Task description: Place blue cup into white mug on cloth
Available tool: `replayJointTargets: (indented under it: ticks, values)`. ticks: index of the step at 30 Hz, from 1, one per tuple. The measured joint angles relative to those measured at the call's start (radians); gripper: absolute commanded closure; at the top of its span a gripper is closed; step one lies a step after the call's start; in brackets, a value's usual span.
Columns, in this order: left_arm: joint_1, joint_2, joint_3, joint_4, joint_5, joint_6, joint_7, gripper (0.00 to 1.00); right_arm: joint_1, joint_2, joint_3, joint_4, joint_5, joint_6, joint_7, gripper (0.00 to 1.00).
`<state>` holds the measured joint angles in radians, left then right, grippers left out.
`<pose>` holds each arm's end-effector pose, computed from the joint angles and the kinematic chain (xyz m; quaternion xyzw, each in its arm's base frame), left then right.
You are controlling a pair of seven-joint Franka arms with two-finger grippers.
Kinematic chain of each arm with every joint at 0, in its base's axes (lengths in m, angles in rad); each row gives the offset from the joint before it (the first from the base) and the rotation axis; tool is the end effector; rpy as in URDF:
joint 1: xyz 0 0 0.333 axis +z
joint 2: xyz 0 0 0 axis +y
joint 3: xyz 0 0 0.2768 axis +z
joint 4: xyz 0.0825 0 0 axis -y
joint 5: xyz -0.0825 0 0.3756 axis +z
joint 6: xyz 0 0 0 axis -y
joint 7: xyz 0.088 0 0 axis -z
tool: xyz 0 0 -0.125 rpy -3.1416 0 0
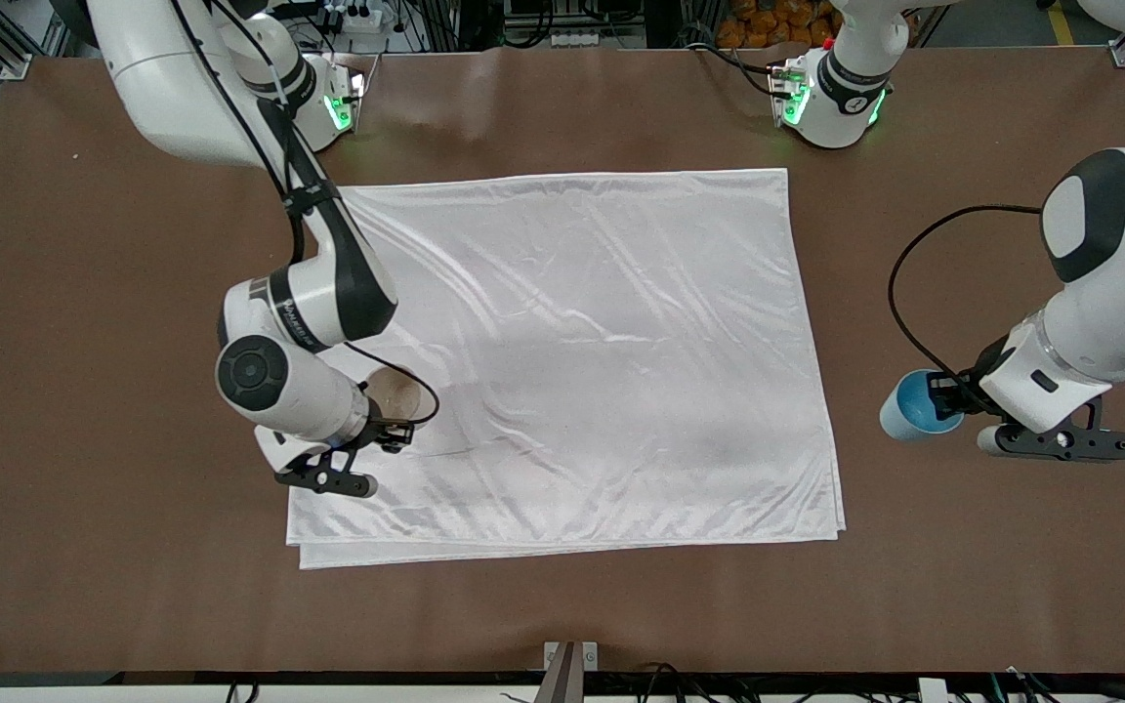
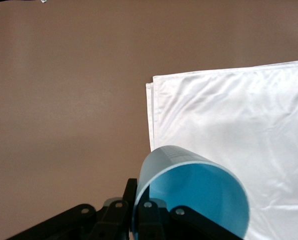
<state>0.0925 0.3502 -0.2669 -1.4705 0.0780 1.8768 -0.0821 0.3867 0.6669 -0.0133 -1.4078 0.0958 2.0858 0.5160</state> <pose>0.6450 -0.0863 0.4385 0.9983 -0.0473 0.0330 0.0118 0.6437 0.2604 0.2666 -0.9949 0.0930 0.0112 0.0364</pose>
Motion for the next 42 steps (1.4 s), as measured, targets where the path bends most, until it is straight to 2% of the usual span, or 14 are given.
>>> replayJointTargets:
  ticks: [13, 24, 39, 40, 42]
  values:
    - [-0.014, -0.007, -0.033, 0.018, -0.02, -0.039, -0.05, 1.0, 0.107, 0.014, 0.0, 0.011, 0.0, 0.025, 0.171, 1.0]
    - [-0.138, -0.007, -0.041, 0.029, -0.021, -0.05, -0.2, 1.0, 0.187, 0.063, 0.001, 0.039, 0.0, 0.094, 0.317, 1.0]
    - [-0.31, 0.021, -0.038, 0.029, -0.011, -0.052, -0.424, 1.0, 0.233, 0.132, -0.001, 0.042, 0.0, 0.156, 0.357, 1.0]
    - [-0.322, 0.026, -0.038, 0.029, -0.01, -0.052, -0.441, 1.0, 0.235, 0.138, -0.001, 0.042, 0.0, 0.162, 0.359, 0.96]
    - [-0.346, 0.035, -0.037, 0.029, -0.008, -0.052, -0.476, 1.0, 0.238, 0.15, -0.002, 0.042, 0.0, 0.173, 0.365, 0.75]
